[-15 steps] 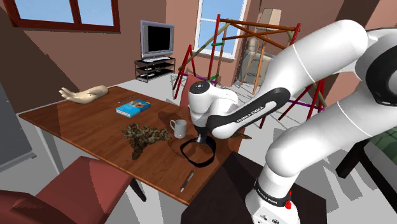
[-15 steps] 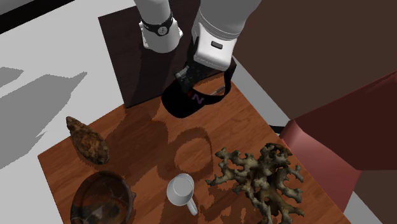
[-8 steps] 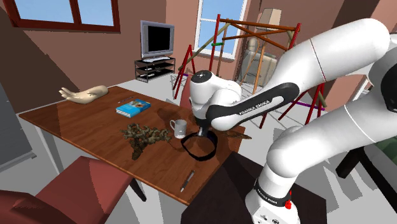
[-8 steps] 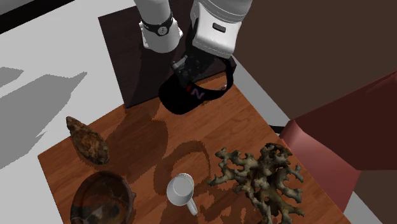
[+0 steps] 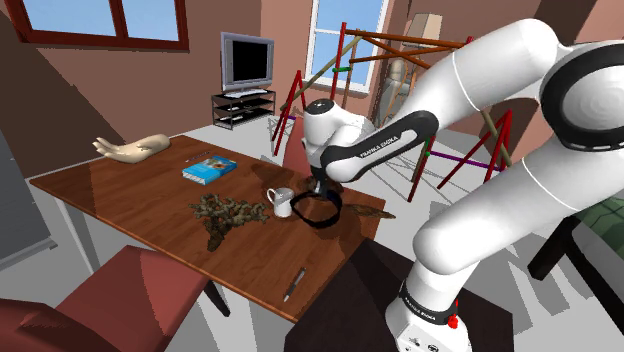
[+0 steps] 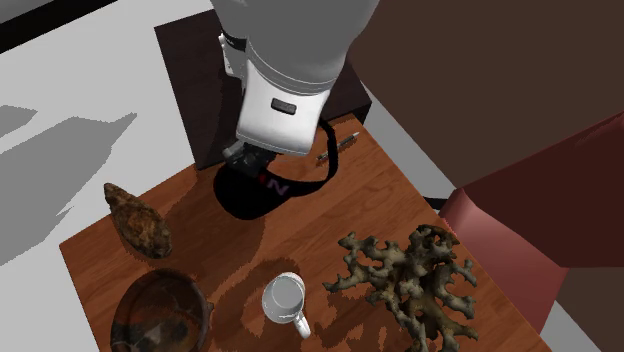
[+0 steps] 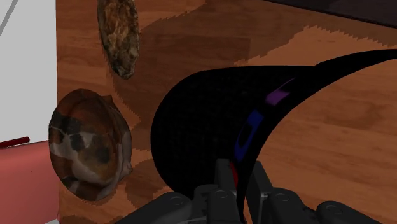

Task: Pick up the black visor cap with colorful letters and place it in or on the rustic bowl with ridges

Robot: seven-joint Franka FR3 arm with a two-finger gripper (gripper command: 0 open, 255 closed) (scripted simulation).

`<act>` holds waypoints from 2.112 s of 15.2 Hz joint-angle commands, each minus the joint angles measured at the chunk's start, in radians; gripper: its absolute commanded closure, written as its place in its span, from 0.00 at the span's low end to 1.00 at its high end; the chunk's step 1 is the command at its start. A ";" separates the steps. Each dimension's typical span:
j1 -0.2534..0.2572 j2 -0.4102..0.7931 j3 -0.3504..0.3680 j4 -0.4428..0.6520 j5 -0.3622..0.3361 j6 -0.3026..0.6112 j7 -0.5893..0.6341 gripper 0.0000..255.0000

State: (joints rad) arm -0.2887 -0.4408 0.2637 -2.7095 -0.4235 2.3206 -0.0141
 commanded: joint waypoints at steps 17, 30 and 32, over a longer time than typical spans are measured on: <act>-0.208 0.464 -0.193 0.496 -0.120 0.081 -0.292 1.00; -0.280 0.797 -0.239 0.925 -0.059 0.043 -0.479 1.00; -0.279 0.809 -0.242 0.916 -0.067 0.063 -0.467 1.00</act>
State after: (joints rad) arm -0.5674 0.3625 0.0229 -1.7893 -0.4869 2.3730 -0.4861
